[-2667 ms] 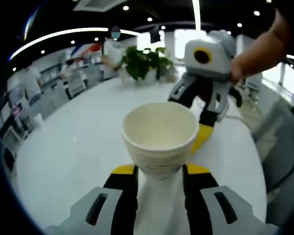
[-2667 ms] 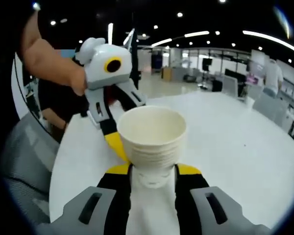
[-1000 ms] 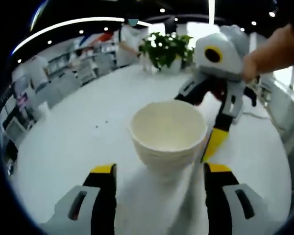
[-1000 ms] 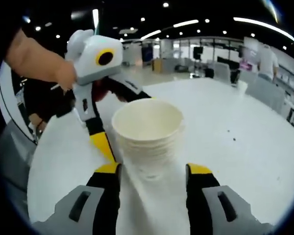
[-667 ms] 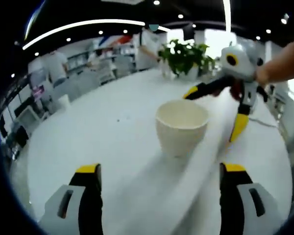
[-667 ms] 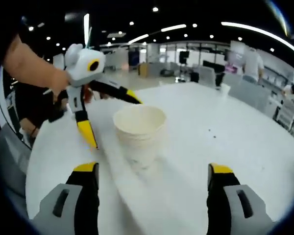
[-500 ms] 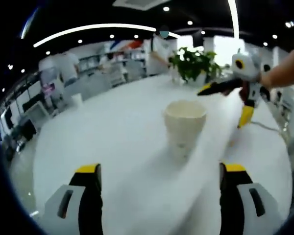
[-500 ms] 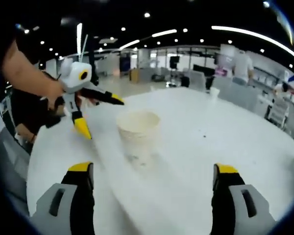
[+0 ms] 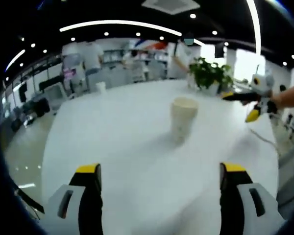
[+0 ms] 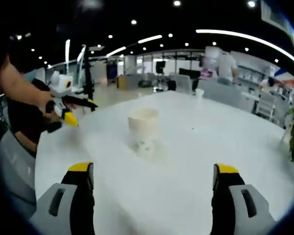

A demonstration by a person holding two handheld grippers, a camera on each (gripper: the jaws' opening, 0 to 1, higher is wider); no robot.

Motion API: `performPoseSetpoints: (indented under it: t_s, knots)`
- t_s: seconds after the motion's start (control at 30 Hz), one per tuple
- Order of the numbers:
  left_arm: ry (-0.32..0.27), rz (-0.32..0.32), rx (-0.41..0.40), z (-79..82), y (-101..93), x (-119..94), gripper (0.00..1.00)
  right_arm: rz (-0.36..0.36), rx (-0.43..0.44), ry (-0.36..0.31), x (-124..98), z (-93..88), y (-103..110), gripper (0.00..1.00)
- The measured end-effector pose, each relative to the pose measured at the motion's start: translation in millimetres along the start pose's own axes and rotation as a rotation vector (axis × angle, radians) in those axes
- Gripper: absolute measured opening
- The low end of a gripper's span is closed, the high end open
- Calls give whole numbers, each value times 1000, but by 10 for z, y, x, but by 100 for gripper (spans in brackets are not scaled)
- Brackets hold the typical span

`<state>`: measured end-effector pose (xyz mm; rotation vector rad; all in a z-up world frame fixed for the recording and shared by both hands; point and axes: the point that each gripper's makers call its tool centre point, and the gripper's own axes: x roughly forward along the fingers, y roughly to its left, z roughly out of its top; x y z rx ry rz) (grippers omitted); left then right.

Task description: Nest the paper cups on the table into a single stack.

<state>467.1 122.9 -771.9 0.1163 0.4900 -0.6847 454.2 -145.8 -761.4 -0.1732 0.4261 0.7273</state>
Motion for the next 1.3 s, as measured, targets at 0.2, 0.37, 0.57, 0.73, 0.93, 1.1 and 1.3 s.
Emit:
performPoseSetpoints:
  t_s: [0.2,0.37,0.57,0.73,0.93,1.1,1.3]
  knots:
    - [-3,8,-19,-102,-148,-243,98,-35,17,-4,-271,-44,89,100]
    - [-9,26,-32,-144,-171,-432,98,-45,27,-7,-440,-124,151,100]
    - [-4,42,-51,-246,-254,-599,98,-67,48,-12,-627,-258,224,100]
    - [-14,53,-70,-315,-336,-739,98,-75,55,-25,-771,-376,333,100]
    - [-14,53,-58,-391,-407,-803,98,-94,79,-31,-906,-436,314,100]
    - [-27,49,-57,-340,-432,-815,98,-92,74,-37,-920,-405,329,100]
    - [-39,32,-38,-277,-502,-825,98,-83,69,-39,-905,-397,353,100]
